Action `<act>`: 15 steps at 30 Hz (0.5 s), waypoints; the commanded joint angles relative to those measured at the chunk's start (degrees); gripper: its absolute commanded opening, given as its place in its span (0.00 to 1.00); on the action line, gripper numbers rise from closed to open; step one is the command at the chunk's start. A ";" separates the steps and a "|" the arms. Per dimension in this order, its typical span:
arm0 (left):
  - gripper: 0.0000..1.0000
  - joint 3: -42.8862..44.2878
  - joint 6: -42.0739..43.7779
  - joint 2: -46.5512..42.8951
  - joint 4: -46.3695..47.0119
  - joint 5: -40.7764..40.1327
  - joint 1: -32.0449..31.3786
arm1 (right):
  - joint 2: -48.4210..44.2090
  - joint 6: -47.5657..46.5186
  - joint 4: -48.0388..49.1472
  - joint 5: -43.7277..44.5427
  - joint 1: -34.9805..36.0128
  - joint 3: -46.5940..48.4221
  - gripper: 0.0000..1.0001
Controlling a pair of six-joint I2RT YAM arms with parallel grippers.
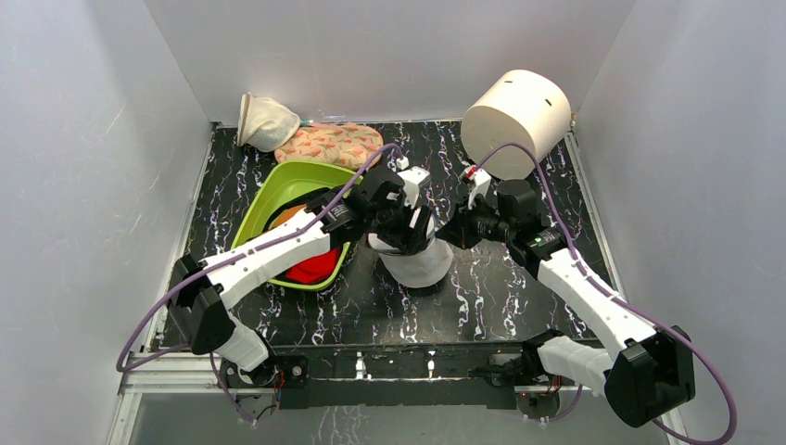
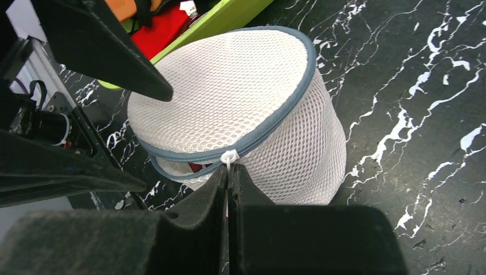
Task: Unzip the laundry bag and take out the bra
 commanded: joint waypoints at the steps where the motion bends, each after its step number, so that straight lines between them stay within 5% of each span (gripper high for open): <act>1: 0.63 3.26 -0.52 1.19 0.19 1.25 -0.45 | -2.19 -0.32 1.62 -3.46 0.05 2.88 0.00; 12: 0.43 5.65 0.12 4.80 0.44 2.58 -0.53 | -4.11 0.74 2.33 -4.81 0.38 1.77 0.00; 14: 0.35 5.91 0.25 5.07 0.44 2.80 -0.63 | -4.11 0.75 2.35 -4.71 0.38 1.67 0.00; 15: 0.18 6.51 0.68 5.05 -0.25 2.91 -0.81 | -3.82 0.82 2.12 -3.40 0.34 1.54 0.00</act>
